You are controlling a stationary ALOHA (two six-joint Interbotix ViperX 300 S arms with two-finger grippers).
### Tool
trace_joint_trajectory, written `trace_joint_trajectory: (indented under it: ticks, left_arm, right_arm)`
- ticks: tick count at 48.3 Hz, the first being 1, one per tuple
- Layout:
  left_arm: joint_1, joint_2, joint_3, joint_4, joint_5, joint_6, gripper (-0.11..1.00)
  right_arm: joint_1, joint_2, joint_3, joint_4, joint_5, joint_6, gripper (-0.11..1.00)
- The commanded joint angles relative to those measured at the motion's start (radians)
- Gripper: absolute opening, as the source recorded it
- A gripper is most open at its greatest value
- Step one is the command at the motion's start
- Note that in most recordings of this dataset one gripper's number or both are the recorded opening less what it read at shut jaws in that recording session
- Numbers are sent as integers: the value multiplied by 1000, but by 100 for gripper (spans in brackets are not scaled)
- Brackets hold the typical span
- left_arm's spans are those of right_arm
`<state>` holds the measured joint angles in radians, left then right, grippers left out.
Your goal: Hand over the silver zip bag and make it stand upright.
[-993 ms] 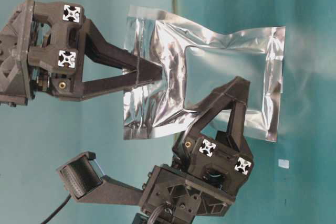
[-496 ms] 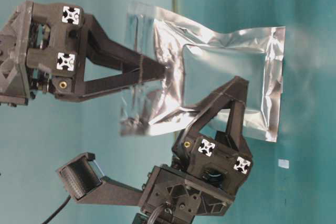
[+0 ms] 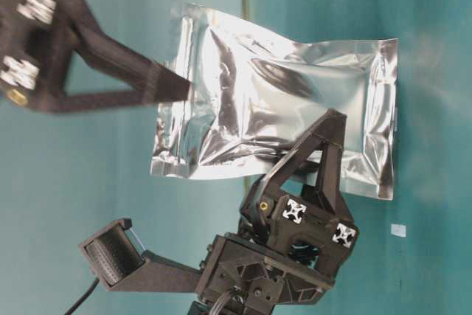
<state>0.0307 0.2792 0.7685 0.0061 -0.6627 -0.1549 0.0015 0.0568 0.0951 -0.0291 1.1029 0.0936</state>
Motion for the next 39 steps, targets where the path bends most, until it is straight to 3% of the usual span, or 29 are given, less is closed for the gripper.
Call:
trace_joint_trajectory:
  ticks: [1,20,39]
  left_arm:
    - [-6,-6,-3,2,-3,3,28]
    - [-17,-6,5,2,-8,38,28]
    - [-26,-6,5,2,-9,51,28]
  right_arm:
    - [0,-81,21,-5,-20,31,86]
    - [0,-331,287,2,-239,112,86]
    - [15,-491,436,3,-387,146,86]
